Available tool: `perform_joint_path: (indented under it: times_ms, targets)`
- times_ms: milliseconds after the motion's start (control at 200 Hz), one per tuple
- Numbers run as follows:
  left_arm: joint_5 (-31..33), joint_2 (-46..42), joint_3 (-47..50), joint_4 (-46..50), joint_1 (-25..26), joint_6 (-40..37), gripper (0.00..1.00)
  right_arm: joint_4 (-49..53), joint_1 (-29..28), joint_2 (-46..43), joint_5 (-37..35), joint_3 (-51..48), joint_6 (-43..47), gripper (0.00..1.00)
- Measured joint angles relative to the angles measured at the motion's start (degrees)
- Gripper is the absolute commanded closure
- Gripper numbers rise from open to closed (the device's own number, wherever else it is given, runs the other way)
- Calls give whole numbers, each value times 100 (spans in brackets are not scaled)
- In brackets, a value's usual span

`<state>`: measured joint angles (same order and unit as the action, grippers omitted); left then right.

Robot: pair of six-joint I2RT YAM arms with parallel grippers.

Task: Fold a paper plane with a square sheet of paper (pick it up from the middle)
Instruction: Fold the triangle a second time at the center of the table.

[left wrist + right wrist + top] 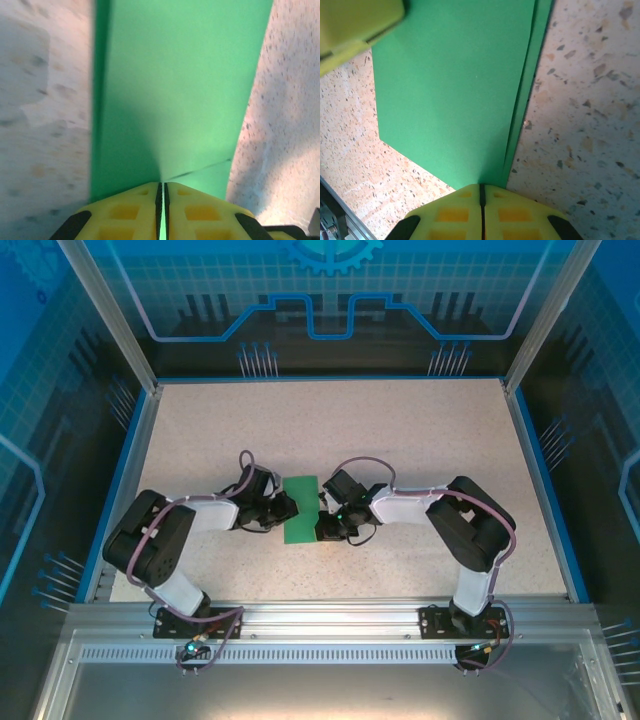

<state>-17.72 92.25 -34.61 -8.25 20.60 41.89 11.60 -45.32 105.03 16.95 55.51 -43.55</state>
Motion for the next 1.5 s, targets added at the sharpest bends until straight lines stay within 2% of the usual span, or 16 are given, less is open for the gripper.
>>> perform_joint_path:
  times_ms: [185,365,590,700,805,1070,1500]
  targets:
    - [417,-247,48,105,-181,-184,82,4,-2,0,0,0,-20,94]
    - [472,-870,48,264,-164,-199,80,4,-2,0,0,2,-42,94]
    - [551,-1600,57,337,527,-131,80,0,0,0,4,2,-61,94]
    - [549,-1493,114,297,872,-7,83,2,0,0,7,2,-61,94]
    - [549,-1163,125,216,988,81,85,9,0,0,9,9,-61,94]
    - [549,-483,125,151,994,168,87,17,22,15,48,13,-63,94]
    - [925,-271,50,210,793,52,89,83,33,33,44,44,-63,94]
